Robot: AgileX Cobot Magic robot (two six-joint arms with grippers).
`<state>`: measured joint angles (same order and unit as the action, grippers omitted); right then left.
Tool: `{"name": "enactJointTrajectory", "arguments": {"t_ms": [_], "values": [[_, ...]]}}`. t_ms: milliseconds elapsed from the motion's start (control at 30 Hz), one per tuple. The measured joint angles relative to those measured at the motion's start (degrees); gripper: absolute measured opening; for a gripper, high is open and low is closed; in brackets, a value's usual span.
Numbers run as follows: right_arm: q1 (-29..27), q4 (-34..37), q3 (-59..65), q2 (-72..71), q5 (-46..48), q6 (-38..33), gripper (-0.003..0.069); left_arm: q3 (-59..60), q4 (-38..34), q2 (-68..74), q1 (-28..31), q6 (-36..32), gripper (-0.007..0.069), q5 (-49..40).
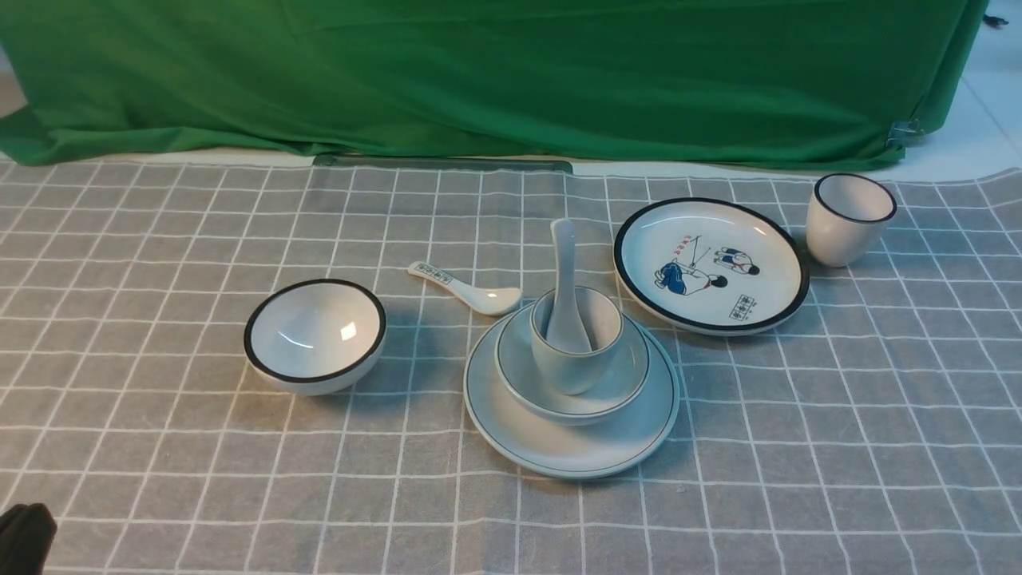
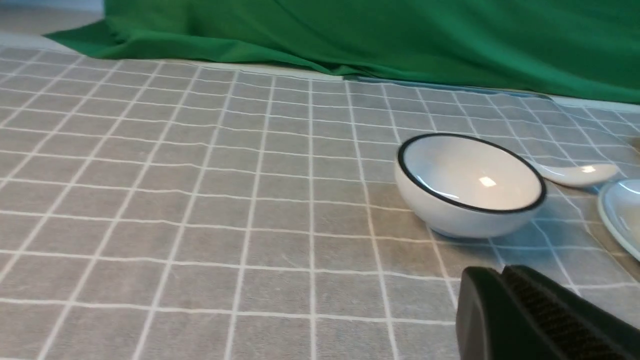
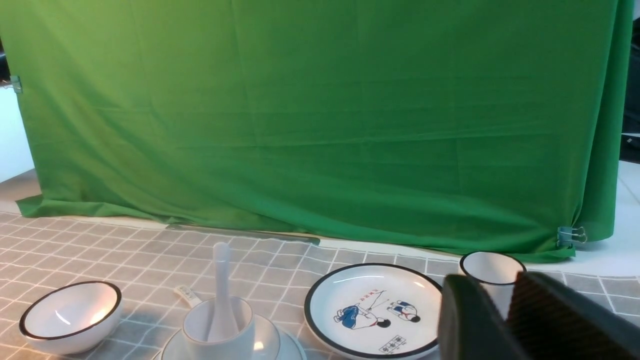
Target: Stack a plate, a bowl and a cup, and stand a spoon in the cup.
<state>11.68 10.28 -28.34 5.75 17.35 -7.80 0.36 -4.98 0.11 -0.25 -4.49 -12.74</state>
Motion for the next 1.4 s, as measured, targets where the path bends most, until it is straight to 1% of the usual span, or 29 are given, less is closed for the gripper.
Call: {"name": "enactJointTrajectory", "arguments": {"t_ms": [133,667,967,1167,1300,1400], "values": [[0.0,0.0,0.0,0.0,0.0,0.0,0.0186,0.0,0.0,0.0,-0.8,0.0,0.0011,-0.1],[0.0,0.0,0.0,0.0,0.0,0.0,0.023,0.0,1.4,0.0,-0.8,0.0,0.0011,-0.1],[0.0,0.0,0.0,0.0,0.0,0.0,0.0235,0.0,1.5,0.0,-0.8,0.0,0.0011,-0.1],[0.0,-0.9,0.0,0.0,0.0,-2.4,0.0235,0.0,1.5,0.0,-0.8,0.0,0.0011,-0.1],[0.0,-3.0,0.8,0.0,-1.0,-3.6,0.0237,0.0,1.5,0.0,-0.8,0.0,0.0011,-0.1],[0.0,-6.8,2.9,0.6,-2.5,-3.2,0.0238,0.0,1.5,0.0,-0.8,0.0,0.0011,-0.1]]}}
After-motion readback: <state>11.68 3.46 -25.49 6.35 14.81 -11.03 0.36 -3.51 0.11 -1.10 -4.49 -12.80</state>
